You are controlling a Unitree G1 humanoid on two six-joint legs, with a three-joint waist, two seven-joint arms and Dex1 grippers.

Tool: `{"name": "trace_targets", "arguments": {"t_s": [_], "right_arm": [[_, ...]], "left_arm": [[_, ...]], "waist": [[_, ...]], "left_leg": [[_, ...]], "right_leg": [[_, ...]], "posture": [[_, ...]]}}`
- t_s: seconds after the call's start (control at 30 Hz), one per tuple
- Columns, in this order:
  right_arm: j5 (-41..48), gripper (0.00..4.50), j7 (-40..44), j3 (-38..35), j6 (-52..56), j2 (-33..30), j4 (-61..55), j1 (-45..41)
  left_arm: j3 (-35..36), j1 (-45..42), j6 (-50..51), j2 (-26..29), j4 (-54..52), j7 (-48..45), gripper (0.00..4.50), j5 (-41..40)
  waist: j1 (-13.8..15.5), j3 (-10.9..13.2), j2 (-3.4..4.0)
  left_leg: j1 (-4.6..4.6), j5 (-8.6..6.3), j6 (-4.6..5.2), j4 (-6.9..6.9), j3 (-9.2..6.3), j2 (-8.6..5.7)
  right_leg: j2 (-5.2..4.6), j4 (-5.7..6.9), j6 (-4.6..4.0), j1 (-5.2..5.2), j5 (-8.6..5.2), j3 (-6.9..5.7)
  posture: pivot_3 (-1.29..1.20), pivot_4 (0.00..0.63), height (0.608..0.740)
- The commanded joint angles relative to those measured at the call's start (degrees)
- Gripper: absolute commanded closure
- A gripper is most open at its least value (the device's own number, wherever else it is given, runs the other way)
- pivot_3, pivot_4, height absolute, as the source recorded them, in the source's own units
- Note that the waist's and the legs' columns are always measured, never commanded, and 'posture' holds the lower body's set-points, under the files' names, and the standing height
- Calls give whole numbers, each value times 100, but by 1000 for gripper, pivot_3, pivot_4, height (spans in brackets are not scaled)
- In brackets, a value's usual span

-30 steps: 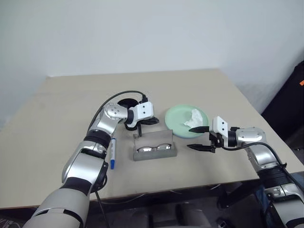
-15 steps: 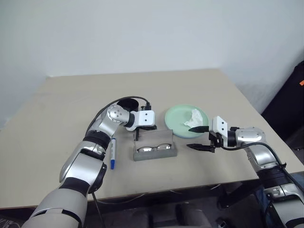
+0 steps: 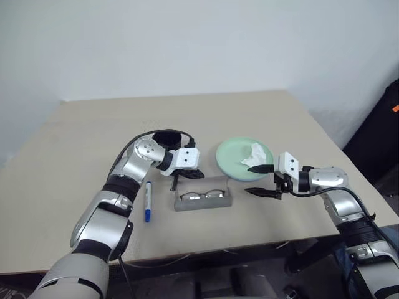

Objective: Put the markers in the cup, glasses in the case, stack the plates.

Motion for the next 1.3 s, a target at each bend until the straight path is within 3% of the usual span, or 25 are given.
{"name": "trace_targets", "arguments": {"t_s": [0.03,0.5,0.7,0.9,1.03,1.3], "right_arm": [[57,1148,-7,-110,-116,14,-5,-135],[36,1148,28,-96,-166,16,72,-180],[29,1148,29,-94,-171,18,75,-194],[33,1148,35,-100,-185,14,71,-180],[55,1148,60,-109,-197,14,100,-193],[364,1148,575,-92,106,41,128,-367]], "left_arm": [[111,171,320,153,-719,-302,4476,-329],[51,1027,1112,528,-2123,-379,4476,-502],[358,1398,1425,678,-2683,65,4476,-681],[1139,2121,2199,855,-3928,791,4476,-1275],[1874,3080,2980,917,-5042,1594,4476,-1618],[2844,4321,3977,117,-5948,4020,4476,-1478]], "waist": [[-1,0,0],[1,0,0],[-1,0,1],[0,0,1],[-6,0,1],[18,-1,-1]], "left_leg": [[0,0,0,0,0,0],[3,0,1,1,3,0],[4,0,1,1,4,2],[4,0,1,1,3,6],[7,0,0,-4,4,8],[10,1,0,0,-3,11]], "right_leg": [[0,0,0,0,0,1],[0,1,-1,0,-1,4],[0,1,-1,-1,-1,5],[0,2,-1,-6,-1,4],[-1,3,-1,-8,-1,5],[-3,3,-1,-1,-1,-10]], "posture": [[0,0,740],[0,0,740],[0,0,740],[0,0,740],[0,0,740],[0,0,740]]}}
